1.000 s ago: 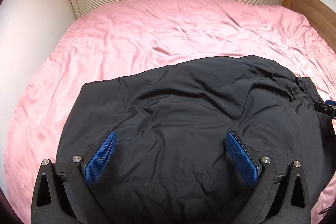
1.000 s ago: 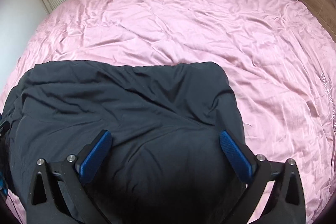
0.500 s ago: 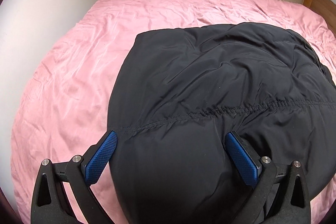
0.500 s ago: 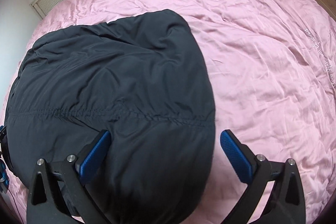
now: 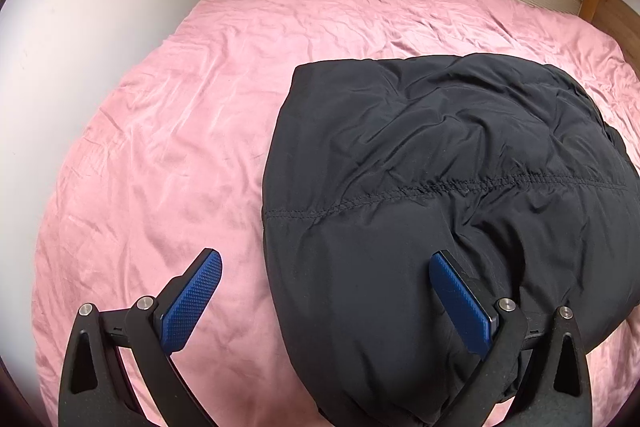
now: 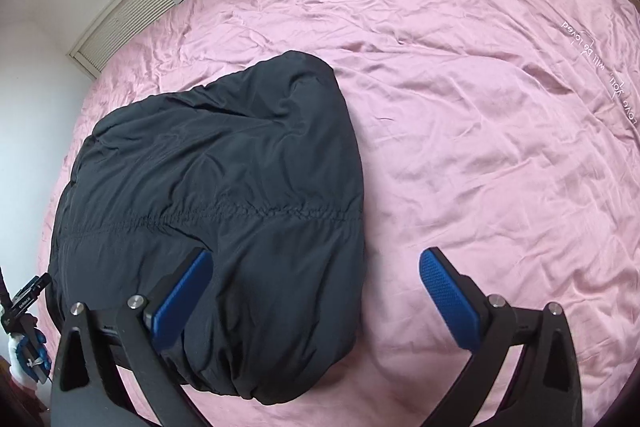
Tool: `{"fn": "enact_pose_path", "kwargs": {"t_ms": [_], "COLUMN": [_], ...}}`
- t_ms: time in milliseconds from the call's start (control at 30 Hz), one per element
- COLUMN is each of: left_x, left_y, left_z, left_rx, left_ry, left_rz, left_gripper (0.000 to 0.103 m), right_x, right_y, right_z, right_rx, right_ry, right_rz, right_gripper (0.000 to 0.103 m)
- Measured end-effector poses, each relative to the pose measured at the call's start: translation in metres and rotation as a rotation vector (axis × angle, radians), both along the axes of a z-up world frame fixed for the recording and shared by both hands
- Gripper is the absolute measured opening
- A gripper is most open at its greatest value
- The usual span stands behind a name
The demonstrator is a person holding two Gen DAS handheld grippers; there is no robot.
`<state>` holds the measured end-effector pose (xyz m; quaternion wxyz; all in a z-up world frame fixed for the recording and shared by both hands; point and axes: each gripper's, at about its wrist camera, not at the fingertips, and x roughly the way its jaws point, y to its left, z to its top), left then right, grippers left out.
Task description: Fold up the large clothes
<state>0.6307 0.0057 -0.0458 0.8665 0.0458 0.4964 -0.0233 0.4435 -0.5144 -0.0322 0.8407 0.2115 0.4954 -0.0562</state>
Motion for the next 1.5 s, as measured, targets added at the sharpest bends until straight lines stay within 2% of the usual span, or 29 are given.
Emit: {"fn": "enact_pose_path", "kwargs": {"t_ms": [233,367,633,833,900,1067,1200,1500], "left_x": [0.008,0.015,0.038,0.054,0.056,0.060,0.060,0.055], "left_y": [0.006,0.015,0.041,0.058,0.060,0.054,0.045,0.025], "left_z": [0.000,-0.010,-0.049,-0.092,-0.103,-0.119,-0.128,-0.140], "left_rx": [0.017,-0.028,-0.248,-0.493,-0.551,-0.631,-0.672,-0.772], "left_ry": [-0.021,0.006,0.127,0.251,0.275,0.315,0.341,0.385], "left_rz": [0.008,0.014,0.027,0.049,0.052,0.037,0.029,0.025], "left_gripper": [0.102,0.102,0.102,0.102,0.102,0.102,0.102,0.102], "right_x": [0.017,0.031,0.060,0.075,0.078,0.088,0.095,0.095], "right_y": [-0.012,-0.012,-0.006,-0.006,-0.006,-0.003,0.006,0.019], "right_z": [-0.011,-0.025,-0.071,-0.108,-0.118,-0.139,-0.153,-0.168], "right_rx": [0.019,0.085,0.238,0.377,0.421,0.512,0.540,0.640], "right_ry": [0.025,0.035,0.086,0.114,0.117,0.130,0.139,0.096], "right_rz": [0.014,0.046,0.107,0.144,0.160,0.206,0.229,0.212], "right_gripper": [0.103,0.103,0.103,0.103,0.103,0.103,0.103,0.103]}}
